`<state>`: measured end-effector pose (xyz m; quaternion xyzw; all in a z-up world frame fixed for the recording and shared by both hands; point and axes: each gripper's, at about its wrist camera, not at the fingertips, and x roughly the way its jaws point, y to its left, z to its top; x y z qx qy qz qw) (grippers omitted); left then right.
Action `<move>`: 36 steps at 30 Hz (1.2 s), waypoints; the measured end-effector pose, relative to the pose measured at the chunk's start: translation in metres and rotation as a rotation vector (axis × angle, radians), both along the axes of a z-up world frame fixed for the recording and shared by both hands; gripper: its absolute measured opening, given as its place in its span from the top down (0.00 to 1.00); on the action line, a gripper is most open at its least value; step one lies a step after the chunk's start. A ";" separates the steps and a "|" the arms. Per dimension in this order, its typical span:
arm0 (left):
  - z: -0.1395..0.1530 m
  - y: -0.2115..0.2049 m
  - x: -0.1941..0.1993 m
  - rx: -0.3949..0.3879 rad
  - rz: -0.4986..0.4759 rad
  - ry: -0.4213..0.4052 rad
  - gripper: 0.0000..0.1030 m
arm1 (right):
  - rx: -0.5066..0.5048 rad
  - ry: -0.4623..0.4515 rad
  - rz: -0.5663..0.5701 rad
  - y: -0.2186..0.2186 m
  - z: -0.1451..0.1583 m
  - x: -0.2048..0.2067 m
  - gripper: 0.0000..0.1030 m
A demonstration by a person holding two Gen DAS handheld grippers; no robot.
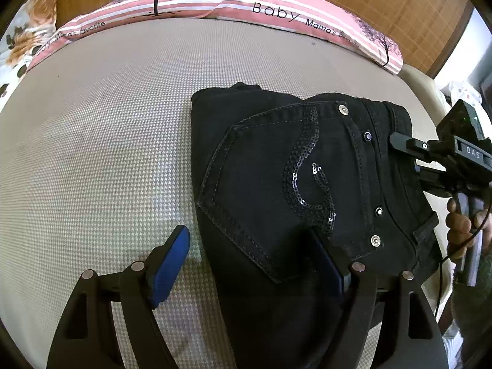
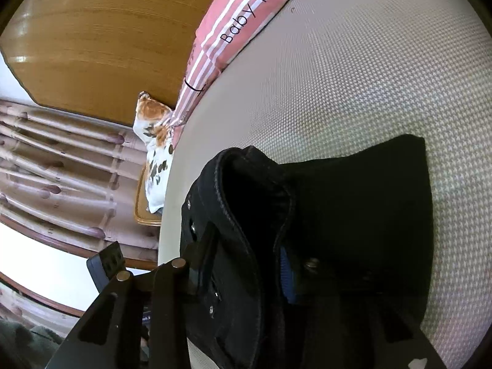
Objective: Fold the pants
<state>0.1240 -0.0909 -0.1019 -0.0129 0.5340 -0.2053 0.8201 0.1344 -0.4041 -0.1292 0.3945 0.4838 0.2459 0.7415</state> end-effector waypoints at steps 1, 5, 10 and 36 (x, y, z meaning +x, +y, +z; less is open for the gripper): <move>0.000 0.000 0.000 0.001 0.000 -0.001 0.24 | -0.002 0.003 -0.006 0.001 0.001 -0.001 0.74; 0.003 -0.001 -0.001 0.008 -0.002 -0.008 0.24 | -0.047 -0.007 -0.052 0.007 0.017 -0.013 0.87; 0.016 -0.007 -0.004 0.038 -0.014 -0.064 0.24 | -0.053 0.002 -0.111 0.013 0.041 -0.023 0.89; 0.023 -0.060 -0.022 0.112 -0.235 -0.128 0.24 | -0.224 0.100 -0.300 -0.052 0.048 -0.084 0.68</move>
